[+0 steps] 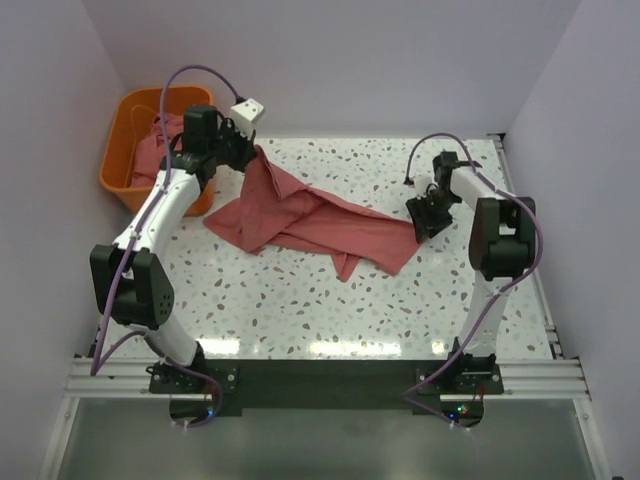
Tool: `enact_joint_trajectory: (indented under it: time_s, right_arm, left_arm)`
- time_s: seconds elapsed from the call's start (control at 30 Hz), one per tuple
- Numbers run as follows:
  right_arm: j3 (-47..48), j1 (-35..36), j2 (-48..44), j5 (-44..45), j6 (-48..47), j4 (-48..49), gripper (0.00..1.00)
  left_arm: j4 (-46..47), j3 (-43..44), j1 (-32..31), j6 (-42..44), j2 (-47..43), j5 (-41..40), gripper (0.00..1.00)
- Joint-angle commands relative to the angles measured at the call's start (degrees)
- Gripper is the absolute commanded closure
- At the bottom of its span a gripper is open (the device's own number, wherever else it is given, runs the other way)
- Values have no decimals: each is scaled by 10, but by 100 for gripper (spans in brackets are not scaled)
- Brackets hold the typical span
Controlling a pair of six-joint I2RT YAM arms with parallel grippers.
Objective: Fold and stack the t-shirts
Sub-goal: Flatten the tshirt out
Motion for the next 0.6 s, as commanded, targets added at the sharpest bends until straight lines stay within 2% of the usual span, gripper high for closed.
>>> enact_joint_trajectory:
  time_s: [0.0,0.57]
  right_arm:
    - [8,-1,25,1,3,7,51]
    - [43,-19,33,4,11,13,47]
  left_arm:
    - [28,30,6,-6,2,1,100]
    - [28,41,6,0,11,9,100]
